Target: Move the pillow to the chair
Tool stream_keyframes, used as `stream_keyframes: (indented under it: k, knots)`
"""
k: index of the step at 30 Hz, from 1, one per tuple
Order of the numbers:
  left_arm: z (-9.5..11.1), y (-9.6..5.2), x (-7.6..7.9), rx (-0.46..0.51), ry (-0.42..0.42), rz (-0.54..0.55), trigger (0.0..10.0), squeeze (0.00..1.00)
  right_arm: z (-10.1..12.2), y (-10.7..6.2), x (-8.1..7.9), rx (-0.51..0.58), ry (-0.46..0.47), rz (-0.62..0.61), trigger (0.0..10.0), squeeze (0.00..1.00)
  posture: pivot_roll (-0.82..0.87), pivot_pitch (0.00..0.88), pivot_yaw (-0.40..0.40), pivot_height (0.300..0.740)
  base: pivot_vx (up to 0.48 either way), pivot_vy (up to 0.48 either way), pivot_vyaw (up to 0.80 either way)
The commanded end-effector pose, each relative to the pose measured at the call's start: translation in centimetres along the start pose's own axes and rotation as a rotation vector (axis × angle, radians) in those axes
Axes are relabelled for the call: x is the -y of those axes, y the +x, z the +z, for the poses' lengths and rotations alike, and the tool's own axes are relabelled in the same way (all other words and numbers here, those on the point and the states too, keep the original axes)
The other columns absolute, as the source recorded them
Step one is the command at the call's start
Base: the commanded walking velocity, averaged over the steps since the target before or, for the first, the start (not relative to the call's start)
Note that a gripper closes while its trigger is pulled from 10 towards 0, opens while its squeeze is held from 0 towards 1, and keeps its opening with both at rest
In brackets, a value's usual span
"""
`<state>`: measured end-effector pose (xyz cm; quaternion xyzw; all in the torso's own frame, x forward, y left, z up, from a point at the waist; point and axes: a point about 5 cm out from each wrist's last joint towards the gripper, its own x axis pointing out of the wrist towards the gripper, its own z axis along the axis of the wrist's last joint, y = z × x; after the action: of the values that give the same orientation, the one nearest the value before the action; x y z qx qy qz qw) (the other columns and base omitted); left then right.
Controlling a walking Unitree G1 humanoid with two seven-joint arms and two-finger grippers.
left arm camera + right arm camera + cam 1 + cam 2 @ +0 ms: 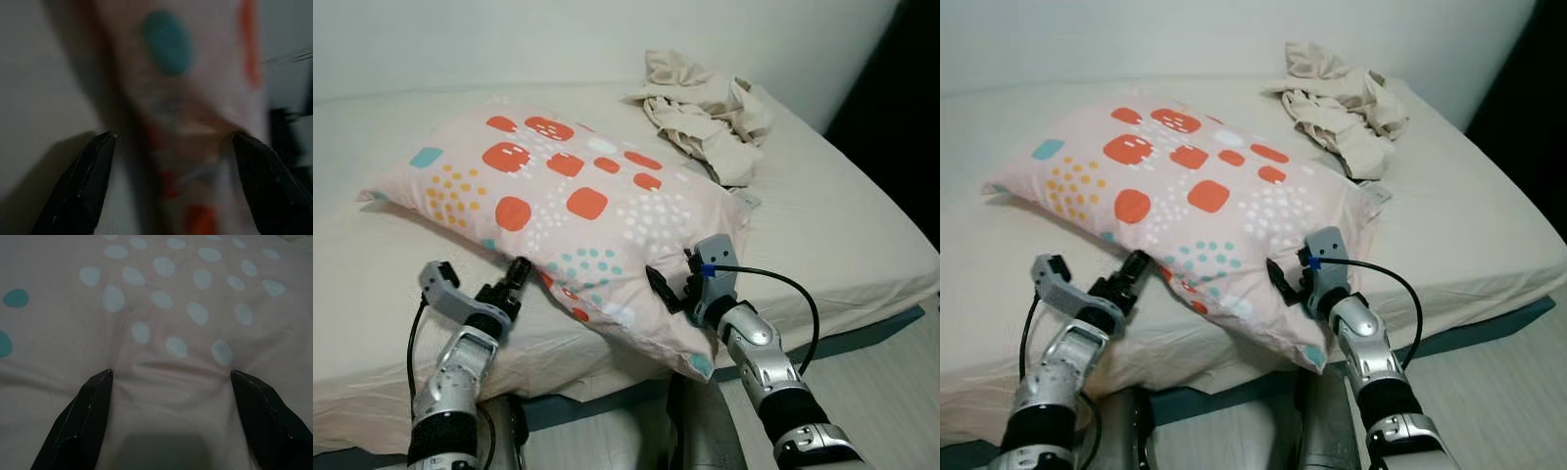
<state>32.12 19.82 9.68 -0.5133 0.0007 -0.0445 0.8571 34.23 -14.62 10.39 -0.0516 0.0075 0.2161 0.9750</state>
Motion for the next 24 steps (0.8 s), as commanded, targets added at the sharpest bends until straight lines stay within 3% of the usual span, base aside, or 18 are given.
stream_keyframes:
  k: [1,7,9,11,14,15,16,20,24]
  knots:
    - [0.3,0.0,0.3,0.003,-0.065,-0.061,10.0,1.00,-1.5,-0.6,-0.1,-0.057,0.028,-0.012,10.0,0.00,0.00,0.217,-0.052,0.461,0.000,0.000,0.00]
    - [1.4,0.1,-0.3,0.056,-0.143,-0.055,10.0,1.00,-1.5,-0.7,-0.2,-0.052,0.029,-0.013,10.0,0.00,-0.01,0.214,-0.045,0.434,0.000,0.000,0.00]
    - [1.1,0.5,-0.2,0.048,-0.107,-0.042,10.0,1.00,-1.5,-0.7,-0.1,-0.052,0.028,-0.015,10.0,0.00,-0.01,0.212,-0.046,0.425,0.000,0.000,0.00]
    - [0.4,1.1,-0.3,0.040,-0.017,0.002,10.0,1.00,-1.5,-0.8,-0.1,-0.051,0.027,-0.014,10.0,0.00,-0.01,0.213,-0.047,0.416,0.000,0.000,0.00]
    - [-0.2,1.5,0.1,0.035,0.033,0.000,10.0,1.00,-1.4,-0.7,-0.1,-0.045,0.024,-0.010,10.0,0.00,-0.02,0.214,-0.046,0.412,0.000,0.000,0.00]
    - [-0.6,1.8,0.4,0.027,0.051,-0.005,10.0,0.74,-1.4,-0.7,-0.2,-0.043,0.019,-0.006,10.0,0.00,-0.02,0.213,-0.045,0.412,0.000,0.000,0.00]
    - [-1.0,2.1,0.7,0.017,0.066,-0.013,10.0,0.00,-1.3,-0.7,-0.3,-0.043,0.017,-0.001,10.0,0.00,-0.02,0.214,-0.043,0.412,0.000,0.000,0.00]
    - [-1.9,2.9,1.6,0.003,0.068,-0.023,10.0,0.00,-1.4,-0.7,-0.5,-0.046,0.009,0.010,10.0,0.00,-0.02,0.213,-0.038,0.412,0.000,0.000,0.00]
    - [-2.6,3.9,3.1,0.021,-0.019,-0.061,10.0,0.00,-1.4,-0.8,-0.8,-0.037,0.014,0.014,10.0,0.00,-0.02,0.211,-0.034,0.412,0.000,0.000,0.00]
